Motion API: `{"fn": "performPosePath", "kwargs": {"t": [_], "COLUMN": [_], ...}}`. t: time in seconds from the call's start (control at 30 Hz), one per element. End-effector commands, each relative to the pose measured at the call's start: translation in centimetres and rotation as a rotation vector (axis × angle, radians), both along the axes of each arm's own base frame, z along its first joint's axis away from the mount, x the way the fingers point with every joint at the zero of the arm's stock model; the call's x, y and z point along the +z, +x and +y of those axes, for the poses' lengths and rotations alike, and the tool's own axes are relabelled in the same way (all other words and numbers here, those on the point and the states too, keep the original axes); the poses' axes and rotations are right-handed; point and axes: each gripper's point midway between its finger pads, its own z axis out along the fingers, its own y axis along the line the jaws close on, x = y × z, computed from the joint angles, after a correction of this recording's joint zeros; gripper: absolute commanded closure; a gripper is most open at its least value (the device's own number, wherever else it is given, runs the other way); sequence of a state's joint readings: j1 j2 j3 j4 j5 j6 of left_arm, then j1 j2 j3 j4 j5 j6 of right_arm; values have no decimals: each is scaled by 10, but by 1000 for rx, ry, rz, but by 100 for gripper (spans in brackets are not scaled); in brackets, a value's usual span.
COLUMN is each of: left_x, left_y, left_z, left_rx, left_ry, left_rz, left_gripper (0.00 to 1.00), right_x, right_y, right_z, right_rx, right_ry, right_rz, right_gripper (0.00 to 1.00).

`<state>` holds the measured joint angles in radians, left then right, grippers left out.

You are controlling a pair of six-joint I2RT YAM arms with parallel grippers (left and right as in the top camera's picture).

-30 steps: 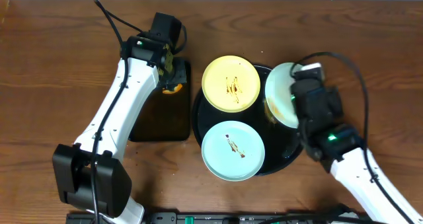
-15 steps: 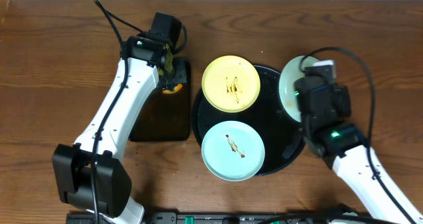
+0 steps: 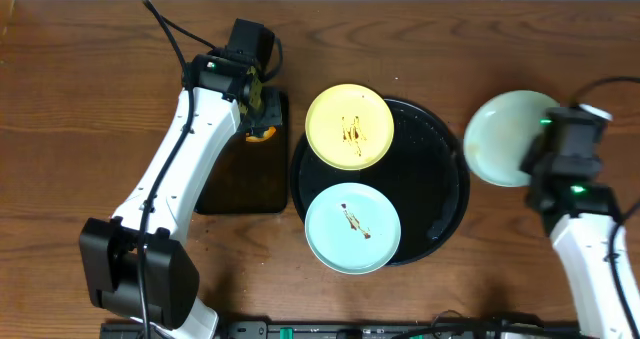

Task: Clean dirty plates on tray and stack at the side
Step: 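Lift the cleaned plate with the right gripper and set it right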

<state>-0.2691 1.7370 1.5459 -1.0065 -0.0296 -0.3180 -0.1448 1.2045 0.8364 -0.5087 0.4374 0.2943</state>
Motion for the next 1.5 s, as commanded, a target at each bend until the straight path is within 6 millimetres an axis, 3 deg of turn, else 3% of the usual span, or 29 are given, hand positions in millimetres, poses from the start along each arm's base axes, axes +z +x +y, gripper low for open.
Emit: {"fn": "performPosePath", "kwargs": {"t": [0.0, 0.2, 0.37, 0.4, 0.53, 0.57, 0.67, 0.83, 0.93, 1.1, 1.33, 1.47], "left_x": [6, 6, 6, 6, 6, 6, 6, 6, 5, 5, -4, -17], "left_y": [-1, -1, -1, -1, -1, -1, -1, -1, -4, -11, -35, -56], "left_z": [3, 3, 3, 3, 3, 3, 3, 3, -7, -28, -57, -75], "left_rx": [8, 8, 8, 8, 8, 8, 8, 8, -9, -48, -125, -189], "left_ry": [0, 0, 0, 0, 0, 0, 0, 0, -52, -166, -191, -172], "left_rz": [-14, -13, -14, -14, -14, -14, -14, -14, 1, 39, 109, 163], "left_gripper": [92, 92, 92, 92, 92, 92, 92, 92, 92, 92, 92, 92], "right_x": [-15, -55, -78, -79, -74, -72, -65, -60, -71, -78, -85, -100], "right_y": [-2, -14, -19, -17, -5, -1, 12, 19, -3, -31, -63, -82], "right_z": [-25, -77, -91, -90, -77, -72, -41, 41, 106, 180, 246, 262], "right_rx": [-124, -267, -308, -301, -237, -213, -93, 174, 369, 616, 815, 803], "right_ry": [183, 318, 377, 392, 458, 483, 607, 843, 882, 874, 860, 840], "right_rz": [-50, -39, -19, -24, -70, -82, -118, -64, 131, 327, 491, 594], "right_gripper": [99, 99, 98, 95, 65, 64, 66, 67, 67, 60, 58, 59]}}
